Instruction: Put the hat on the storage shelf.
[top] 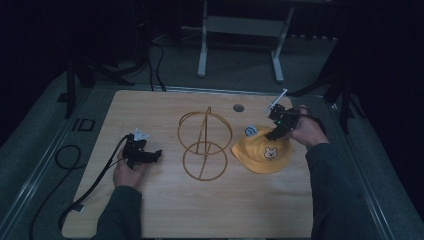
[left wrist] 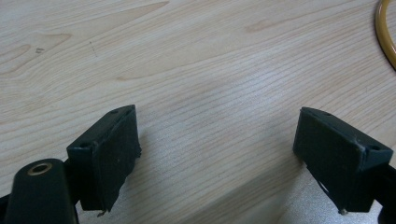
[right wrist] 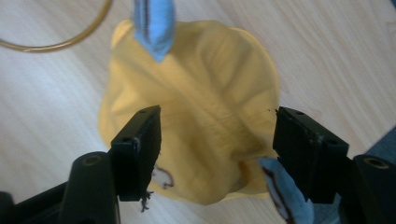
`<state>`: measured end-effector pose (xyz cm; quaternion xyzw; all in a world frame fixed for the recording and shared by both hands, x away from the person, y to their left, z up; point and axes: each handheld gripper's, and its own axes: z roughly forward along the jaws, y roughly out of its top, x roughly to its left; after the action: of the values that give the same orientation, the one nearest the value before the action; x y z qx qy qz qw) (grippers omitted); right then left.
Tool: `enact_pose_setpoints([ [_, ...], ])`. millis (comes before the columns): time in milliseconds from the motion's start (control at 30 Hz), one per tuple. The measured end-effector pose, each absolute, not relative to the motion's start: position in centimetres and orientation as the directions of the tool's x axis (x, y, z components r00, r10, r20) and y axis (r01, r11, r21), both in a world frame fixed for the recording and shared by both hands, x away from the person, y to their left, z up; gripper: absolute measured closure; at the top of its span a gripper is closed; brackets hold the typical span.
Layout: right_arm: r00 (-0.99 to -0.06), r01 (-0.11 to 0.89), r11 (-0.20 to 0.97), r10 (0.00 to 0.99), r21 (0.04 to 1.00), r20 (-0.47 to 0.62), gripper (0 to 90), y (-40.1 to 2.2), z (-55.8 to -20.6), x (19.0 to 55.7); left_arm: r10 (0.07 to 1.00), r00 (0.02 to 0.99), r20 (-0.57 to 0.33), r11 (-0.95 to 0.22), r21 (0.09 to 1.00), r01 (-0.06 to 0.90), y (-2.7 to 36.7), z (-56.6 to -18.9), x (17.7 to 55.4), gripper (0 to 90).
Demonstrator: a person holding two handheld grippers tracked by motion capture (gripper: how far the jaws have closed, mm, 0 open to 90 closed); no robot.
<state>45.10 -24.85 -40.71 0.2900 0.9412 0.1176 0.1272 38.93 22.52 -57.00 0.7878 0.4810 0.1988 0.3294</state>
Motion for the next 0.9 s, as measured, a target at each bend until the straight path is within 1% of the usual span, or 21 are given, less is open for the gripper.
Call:
enact_pose_setpoints([
  [133, -0.791, 0.532, 0.798, 0.587, 0.284, -0.169, 32.1, -24.7, -41.2, 45.6, 0.888, 0.460, -0.002, -0.323, 0.709, 0.627, 22.5, -57.0, 38.9, 14.3],
  [200, -0.793, 0.536, 0.800, 0.587, 0.270, -0.163, 33.3, -24.6, -41.8, 45.9, 0.888, 0.460, -0.002, -0.323, 0.709, 0.627, 22.5, -57.0, 38.9, 14.3],
  [233, -0.794, 0.537, 0.802, 0.586, 0.262, -0.165, 35.4, -24.5, -41.9, 45.9, 0.888, 0.460, -0.002, -0.323, 0.708, 0.627, 22.5, -57.0, 38.9, 14.3],
  [267, -0.796, 0.537, 0.806, 0.582, 0.249, -0.168, 38.7, -24.5, -42.2, 46.0, 0.888, 0.460, -0.002, -0.323, 0.708, 0.627, 22.5, -57.0, 38.9, 14.3],
  [333, -0.809, 0.526, 0.817, 0.566, 0.235, -0.158, 49.4, -24.4, -42.5, 46.1, 0.888, 0.460, -0.002, -0.323, 0.709, 0.627, 22.5, -57.0, 38.9, 14.3],
  [433, -0.824, 0.506, 0.832, 0.544, 0.226, -0.157, 61.7, -24.2, -42.7, 46.1, 0.888, 0.460, -0.002, -0.323, 0.709, 0.627, 22.5, -57.0, 38.9, 14.3],
  [500, -0.836, 0.485, 0.846, 0.523, 0.223, -0.166, 69.8, -24.0, -42.6, 45.9, 0.888, 0.460, -0.003, -0.323, 0.709, 0.627, 22.5, -57.0, 38.9, 14.3],
  [533, -0.841, 0.475, 0.852, 0.514, 0.221, -0.170, 72.2, -24.0, -42.6, 45.8, 0.888, 0.460, -0.003, -0.323, 0.709, 0.627, 22.5, -57.0, 38.9, 14.3],
  [667, -0.853, 0.458, 0.864, 0.493, 0.207, -0.170, 74.5, -23.9, -42.1, 45.4, 0.889, 0.459, -0.004, -0.321, 0.710, 0.627, 22.5, -57.0, 38.9, 14.3],
  [900, -0.862, 0.443, 0.865, 0.483, 0.237, -0.151, 74.9, -24.1, -40.8, 44.9, 0.888, 0.460, -0.002, -0.323, 0.710, 0.626, 22.5, -57.0, 38.9, 14.3],
])
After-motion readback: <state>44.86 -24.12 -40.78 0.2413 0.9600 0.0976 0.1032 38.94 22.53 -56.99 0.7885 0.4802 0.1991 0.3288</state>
